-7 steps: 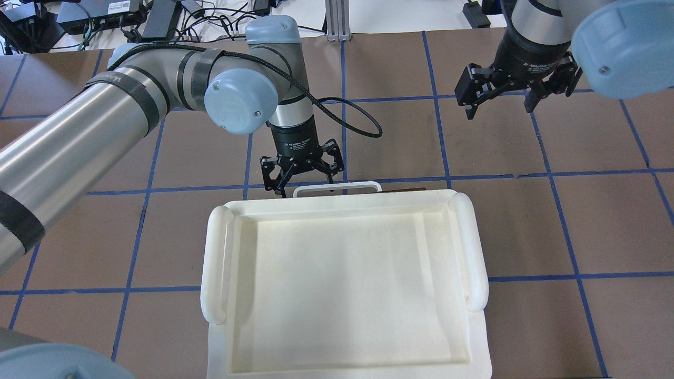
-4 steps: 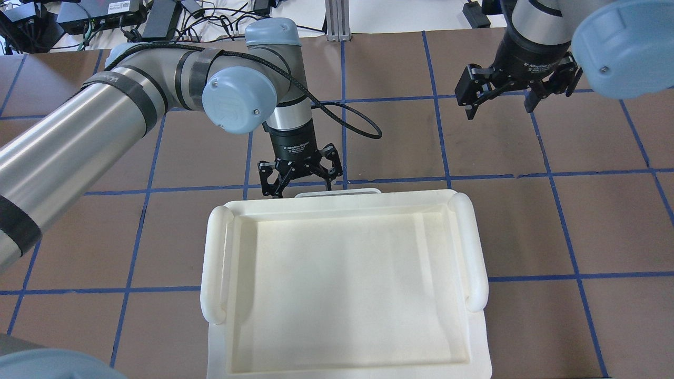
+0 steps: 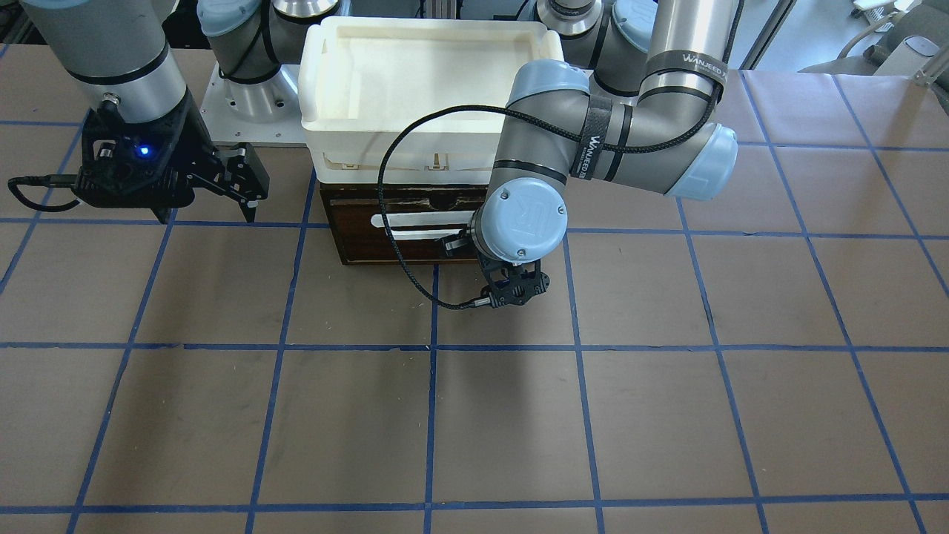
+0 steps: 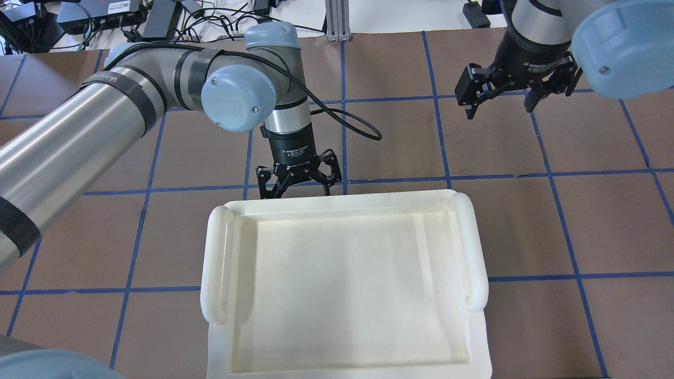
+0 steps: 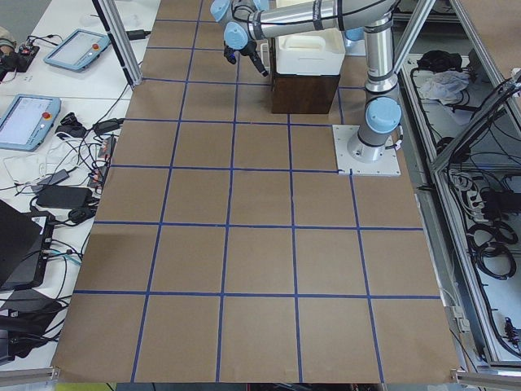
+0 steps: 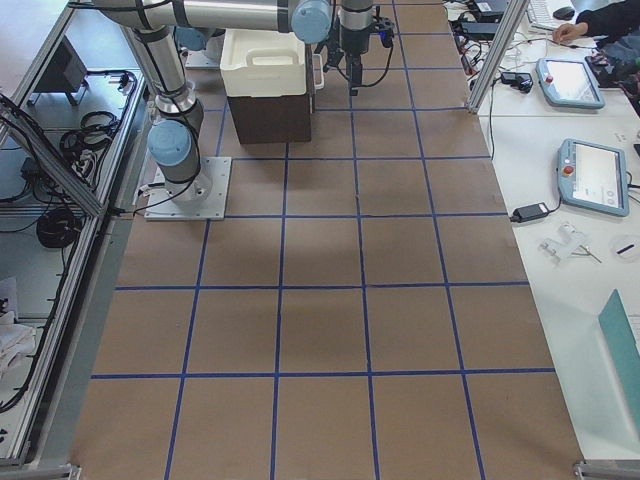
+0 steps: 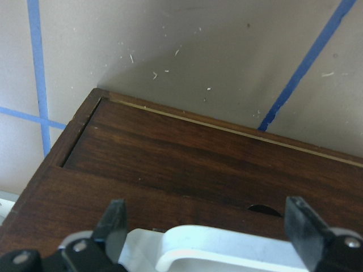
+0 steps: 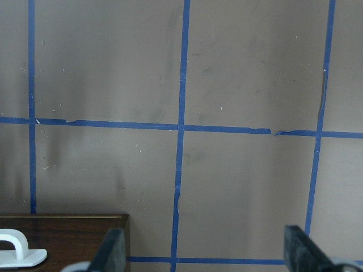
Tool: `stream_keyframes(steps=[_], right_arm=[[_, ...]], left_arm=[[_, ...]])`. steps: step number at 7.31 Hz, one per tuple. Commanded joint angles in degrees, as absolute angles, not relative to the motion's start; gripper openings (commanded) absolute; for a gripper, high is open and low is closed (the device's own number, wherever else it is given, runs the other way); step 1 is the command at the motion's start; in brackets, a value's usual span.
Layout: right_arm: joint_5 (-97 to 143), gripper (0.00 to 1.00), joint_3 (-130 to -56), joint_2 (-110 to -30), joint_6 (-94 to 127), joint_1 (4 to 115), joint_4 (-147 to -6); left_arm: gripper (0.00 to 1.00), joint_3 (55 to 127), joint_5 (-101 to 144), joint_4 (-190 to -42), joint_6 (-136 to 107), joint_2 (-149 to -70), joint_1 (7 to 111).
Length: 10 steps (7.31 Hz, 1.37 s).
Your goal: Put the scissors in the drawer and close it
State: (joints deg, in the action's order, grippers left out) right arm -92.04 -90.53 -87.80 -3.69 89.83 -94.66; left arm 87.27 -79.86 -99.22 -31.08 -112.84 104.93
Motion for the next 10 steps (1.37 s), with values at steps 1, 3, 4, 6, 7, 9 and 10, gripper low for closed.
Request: stream_keyframes(steps=[1,3,4,6,7,9,10], right_arm=[[-92.02,1.00,-90.53,-87.80,-3.69,89.82,-94.66],[-92.02,1.00,-90.53,-87.80,-3.78,89.82,-94.66],[-92.02,1.00,-90.53,-87.80,-3.78,89.82,-94.66],[-92.02,1.00,-90.53,-87.80,-3.78,89.82,-94.75],[-92.02,1.00,-90.53,-87.80,-3.78,89.82,-94.75],[-92.02,1.00,-90.53,-87.80,-3.78,89.82,-94.83],[-92.02,1.00,-90.53,-87.80,-3.78,89.82,-94.83]], left_arm=[[1.00,87.27,-79.81,-101.50,-31.20,-111.89,104.59],[1.00,87.28,-79.98,-102.74,-34.77,-111.88,104.68],[1.00,87.10,-80.07,-102.66,-34.98,-111.88,104.50],[1.00,85.70,-79.89,-100.39,-33.93,-111.80,103.72],[1.00,84.30,-79.89,-98.02,-33.49,-111.45,102.84],[1.00,81.14,-81.46,-97.03,-23.35,-109.35,100.74],[1.00,80.51,-82.61,-96.25,-16.85,-107.33,97.68]])
